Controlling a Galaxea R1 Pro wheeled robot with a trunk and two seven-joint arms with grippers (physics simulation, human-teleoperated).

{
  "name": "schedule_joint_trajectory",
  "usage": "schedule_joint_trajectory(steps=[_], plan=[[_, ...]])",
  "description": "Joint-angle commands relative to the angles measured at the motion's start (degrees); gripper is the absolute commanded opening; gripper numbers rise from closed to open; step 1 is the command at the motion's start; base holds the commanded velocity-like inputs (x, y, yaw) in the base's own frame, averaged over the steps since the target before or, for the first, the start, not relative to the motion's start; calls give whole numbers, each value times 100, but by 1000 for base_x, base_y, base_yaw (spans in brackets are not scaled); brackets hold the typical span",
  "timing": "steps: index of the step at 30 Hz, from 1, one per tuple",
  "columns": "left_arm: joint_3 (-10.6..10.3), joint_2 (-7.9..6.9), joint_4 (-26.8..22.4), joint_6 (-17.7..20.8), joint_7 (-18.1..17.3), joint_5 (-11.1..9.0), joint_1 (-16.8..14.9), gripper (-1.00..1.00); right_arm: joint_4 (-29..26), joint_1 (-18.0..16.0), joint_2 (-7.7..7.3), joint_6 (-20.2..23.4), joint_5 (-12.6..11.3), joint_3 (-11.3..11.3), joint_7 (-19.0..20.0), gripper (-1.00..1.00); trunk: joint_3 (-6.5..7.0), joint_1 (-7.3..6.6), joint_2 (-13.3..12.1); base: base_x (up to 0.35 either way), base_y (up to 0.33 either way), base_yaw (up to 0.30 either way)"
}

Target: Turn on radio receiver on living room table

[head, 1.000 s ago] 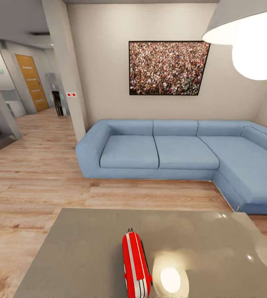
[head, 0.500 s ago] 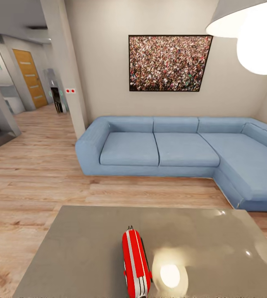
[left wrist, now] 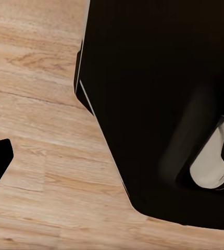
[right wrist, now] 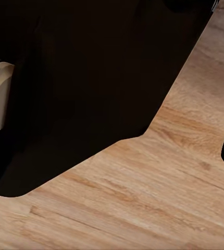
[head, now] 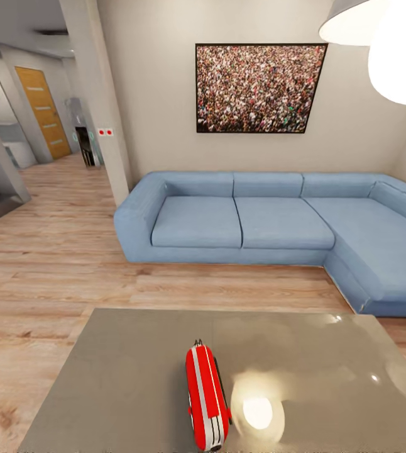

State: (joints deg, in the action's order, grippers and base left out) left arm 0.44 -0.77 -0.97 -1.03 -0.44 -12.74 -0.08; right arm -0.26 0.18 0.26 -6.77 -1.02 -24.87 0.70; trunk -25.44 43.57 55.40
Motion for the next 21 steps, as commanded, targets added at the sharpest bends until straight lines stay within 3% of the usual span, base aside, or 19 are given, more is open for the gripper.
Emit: schedule_joint_trajectory(steps=[1, 21], plan=[[0, 0, 0, 0, 0, 0, 2, 100, 0, 0, 0, 0, 1, 0, 0, 100, -10, 0, 0, 0, 0, 0], [0, -2, 0, -2, 0, 0, 2, 100, 0, 0, 0, 0, 4, 0, 0, 100, -194, 0, 0, 0, 0, 0]])
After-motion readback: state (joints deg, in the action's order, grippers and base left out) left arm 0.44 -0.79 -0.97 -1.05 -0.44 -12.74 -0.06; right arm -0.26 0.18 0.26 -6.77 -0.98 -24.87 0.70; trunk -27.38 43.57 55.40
